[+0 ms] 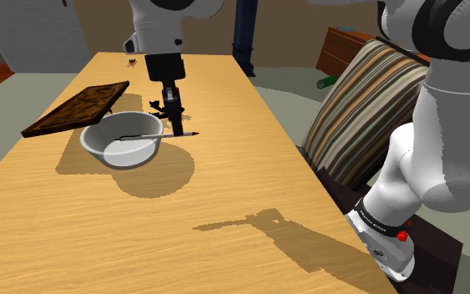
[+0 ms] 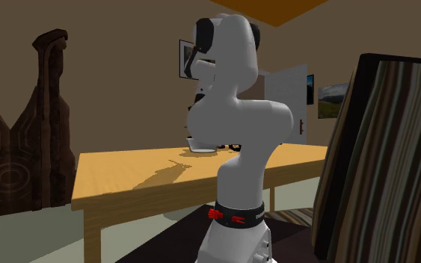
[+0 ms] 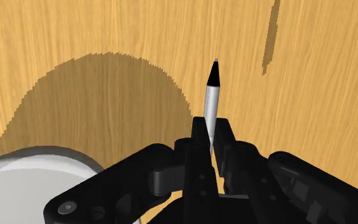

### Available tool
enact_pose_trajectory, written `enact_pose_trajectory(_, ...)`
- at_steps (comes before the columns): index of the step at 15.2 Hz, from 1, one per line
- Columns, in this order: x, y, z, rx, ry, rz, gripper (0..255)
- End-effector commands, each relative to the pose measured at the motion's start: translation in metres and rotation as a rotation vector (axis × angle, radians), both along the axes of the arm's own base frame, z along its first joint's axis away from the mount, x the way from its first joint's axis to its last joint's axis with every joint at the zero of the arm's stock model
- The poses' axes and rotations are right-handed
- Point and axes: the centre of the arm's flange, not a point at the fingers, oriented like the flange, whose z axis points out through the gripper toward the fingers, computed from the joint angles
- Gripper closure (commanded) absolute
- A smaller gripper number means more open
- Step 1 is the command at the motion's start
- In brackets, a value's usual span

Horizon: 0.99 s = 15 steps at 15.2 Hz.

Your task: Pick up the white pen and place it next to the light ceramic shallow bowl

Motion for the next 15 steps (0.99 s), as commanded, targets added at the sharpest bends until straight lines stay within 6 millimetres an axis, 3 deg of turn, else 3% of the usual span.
enact_pose_trajectory(1, 0.015, 0.023, 0.001, 0.000, 0.000, -0.001, 255)
enact_pose_trajectory(3, 0.034, 0.045, 0.001, 0.000, 0.000, -0.001, 255)
enact_pose_trajectory(15, 0.034, 0.045, -0.063, 0.000, 0.000, -0.001, 255)
